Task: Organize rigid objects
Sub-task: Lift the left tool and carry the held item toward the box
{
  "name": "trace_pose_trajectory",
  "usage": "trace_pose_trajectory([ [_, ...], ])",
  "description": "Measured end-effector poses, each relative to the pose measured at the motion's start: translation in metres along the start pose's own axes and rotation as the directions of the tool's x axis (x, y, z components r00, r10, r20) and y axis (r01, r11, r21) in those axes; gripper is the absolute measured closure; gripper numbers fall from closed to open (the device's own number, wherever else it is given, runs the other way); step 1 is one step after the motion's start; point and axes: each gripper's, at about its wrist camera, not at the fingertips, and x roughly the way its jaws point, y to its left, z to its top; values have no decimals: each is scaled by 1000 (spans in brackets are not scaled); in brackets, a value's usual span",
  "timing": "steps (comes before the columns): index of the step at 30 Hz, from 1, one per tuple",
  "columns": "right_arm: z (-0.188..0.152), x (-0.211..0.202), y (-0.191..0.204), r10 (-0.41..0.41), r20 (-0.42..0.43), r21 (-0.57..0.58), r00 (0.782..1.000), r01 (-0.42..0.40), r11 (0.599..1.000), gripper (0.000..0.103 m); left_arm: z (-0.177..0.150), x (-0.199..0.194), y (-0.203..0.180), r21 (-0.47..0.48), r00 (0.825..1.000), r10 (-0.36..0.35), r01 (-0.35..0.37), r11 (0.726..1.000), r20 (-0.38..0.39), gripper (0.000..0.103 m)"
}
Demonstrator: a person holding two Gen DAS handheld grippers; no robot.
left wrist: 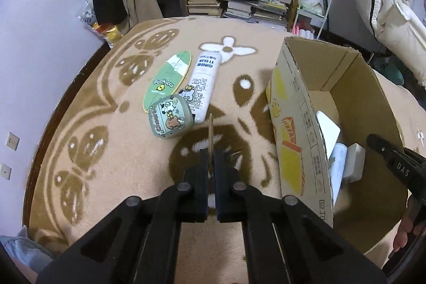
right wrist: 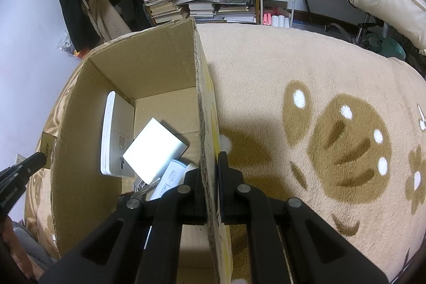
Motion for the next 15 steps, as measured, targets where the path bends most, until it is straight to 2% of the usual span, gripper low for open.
trace_pose_trajectory([
  [8,0,1,-1,0,0,-1,1000,0,1000,96,4,-17,-6,26,998,-5,3,1000,59,100],
  [15,0,0,0,0,0,0,1000,0,1000,96,18,-63,-11,50,985,-2,-7,999,174,100],
])
